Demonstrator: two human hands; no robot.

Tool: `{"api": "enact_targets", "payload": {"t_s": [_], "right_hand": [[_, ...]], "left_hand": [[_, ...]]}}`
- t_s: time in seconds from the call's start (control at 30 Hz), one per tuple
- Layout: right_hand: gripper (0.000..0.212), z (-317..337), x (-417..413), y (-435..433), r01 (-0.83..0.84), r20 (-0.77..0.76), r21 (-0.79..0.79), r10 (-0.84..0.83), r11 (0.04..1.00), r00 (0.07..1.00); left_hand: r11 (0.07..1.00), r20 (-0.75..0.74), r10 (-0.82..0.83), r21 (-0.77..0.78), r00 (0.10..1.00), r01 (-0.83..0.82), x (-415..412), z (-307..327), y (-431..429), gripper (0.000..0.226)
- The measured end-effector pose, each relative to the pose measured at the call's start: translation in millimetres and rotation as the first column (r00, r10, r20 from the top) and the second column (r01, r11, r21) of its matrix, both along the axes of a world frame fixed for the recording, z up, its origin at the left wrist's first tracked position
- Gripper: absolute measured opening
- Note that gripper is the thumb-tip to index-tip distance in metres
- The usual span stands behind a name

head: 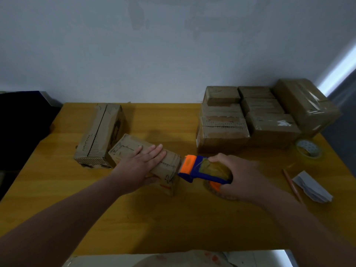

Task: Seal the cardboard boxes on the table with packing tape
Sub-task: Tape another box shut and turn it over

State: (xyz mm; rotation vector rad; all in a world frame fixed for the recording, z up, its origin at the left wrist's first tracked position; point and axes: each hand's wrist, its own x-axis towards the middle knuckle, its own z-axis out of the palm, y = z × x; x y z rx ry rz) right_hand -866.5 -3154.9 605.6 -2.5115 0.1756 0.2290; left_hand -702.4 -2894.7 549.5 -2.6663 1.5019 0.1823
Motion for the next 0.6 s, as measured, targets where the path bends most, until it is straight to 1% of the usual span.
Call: {"api": "enact_targets", "payload": {"t_s": [0.13, 0.2, 0.27, 0.33, 0.47, 0.6], "right_hand": [[0.068, -8.9, 5.7, 10.1, 0.015, -0.010, -0.037, -0.015, 0.999, 1.000], [0.067, -14.4, 6.9, 10.0, 0.021, 0.009, -0.084, -0.020, 0.996, 1.000], [0.065, -16.9, 8.7, 9.4, 0.032, 0.022, -0.087, -0.030, 0.996, 0.999], [0.063, -17.4, 10.6, 10.2, 0.037, 0.030, -0.063, -0.036, 0.997, 0.999], [0.064, -12.9, 9.3, 10.0, 0.047, 0.037, -0.025, -0.046, 0.999, 0.998], [0.063, 5.2, -0.5, -3.9, 0.028, 0.061, 0.113, -0.035, 0.993, 0.998]], "left_hand": [[0.999, -0.036, 0.035, -0.017, 0.999, -0.036, -20.0, 2.9, -14.3, 0.089], [0.999, -0.045, 0.030, -0.019, 0.999, -0.031, -30.3, 3.1, -25.2, 0.087], [0.998, -0.030, 0.033, -0.043, 0.999, -0.034, -32.6, 4.2, -30.8, 0.084], [0.999, -0.022, 0.023, -0.049, 0.999, -0.024, -29.0, 2.8, -29.9, 0.082], [1.000, -0.008, -0.006, -0.008, 1.000, 0.006, -20.2, -0.3, -25.6, 0.081], [1.000, -0.016, 0.003, -0.015, 1.000, -0.003, -17.5, -1.1, -27.2, 0.083]]}}
